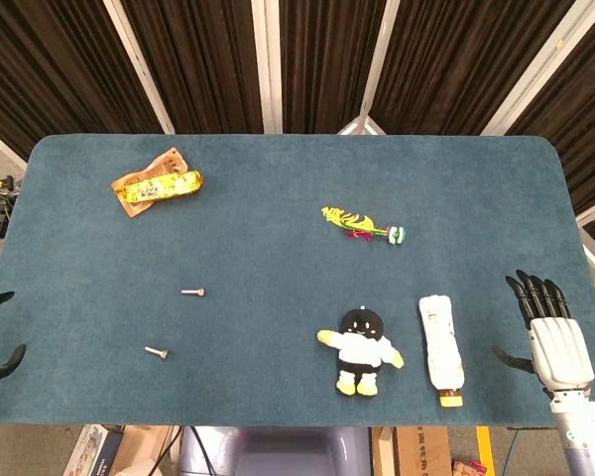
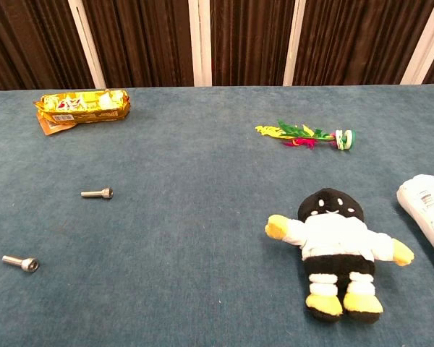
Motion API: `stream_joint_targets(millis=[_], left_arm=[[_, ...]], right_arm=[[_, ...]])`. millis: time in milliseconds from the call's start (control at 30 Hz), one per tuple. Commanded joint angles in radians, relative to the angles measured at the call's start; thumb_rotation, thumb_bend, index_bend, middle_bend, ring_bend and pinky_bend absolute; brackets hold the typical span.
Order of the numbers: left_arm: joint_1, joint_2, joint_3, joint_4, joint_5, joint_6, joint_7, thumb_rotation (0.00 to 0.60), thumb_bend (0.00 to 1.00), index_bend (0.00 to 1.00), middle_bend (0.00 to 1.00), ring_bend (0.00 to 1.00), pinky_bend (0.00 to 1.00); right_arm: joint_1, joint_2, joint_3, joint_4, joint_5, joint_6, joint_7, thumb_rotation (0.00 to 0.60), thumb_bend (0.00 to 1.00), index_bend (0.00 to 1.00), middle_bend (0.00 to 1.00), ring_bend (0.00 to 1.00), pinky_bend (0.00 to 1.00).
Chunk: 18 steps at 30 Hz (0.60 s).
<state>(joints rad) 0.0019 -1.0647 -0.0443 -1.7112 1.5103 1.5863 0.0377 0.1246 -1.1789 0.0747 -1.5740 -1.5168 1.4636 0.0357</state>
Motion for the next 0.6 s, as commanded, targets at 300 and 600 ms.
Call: stream_joint_targets(millis=[300, 600], left_arm=[[0.008, 0.006, 0.003, -0.005, 0.013, 0.018, -0.006, 0.600, 0.40, 0.20, 0.00, 0.00, 0.00], [0.006, 0.006, 0.005, -0.009, 0.008, 0.007, 0.002, 0.600, 0.40, 0.20, 0.00, 0.00, 0.00]], right_arm=[[-0.001, 0.004, -0.004, -0.005, -0.006, 0.002, 0.004, 0.600, 0.11, 0.08, 0.07, 0.01, 0.00], [0.001, 0.008, -0.005, -0.003, -0.002, -0.009, 0.016, 0.600, 0.11, 0.08, 0.07, 0.01, 0.00]])
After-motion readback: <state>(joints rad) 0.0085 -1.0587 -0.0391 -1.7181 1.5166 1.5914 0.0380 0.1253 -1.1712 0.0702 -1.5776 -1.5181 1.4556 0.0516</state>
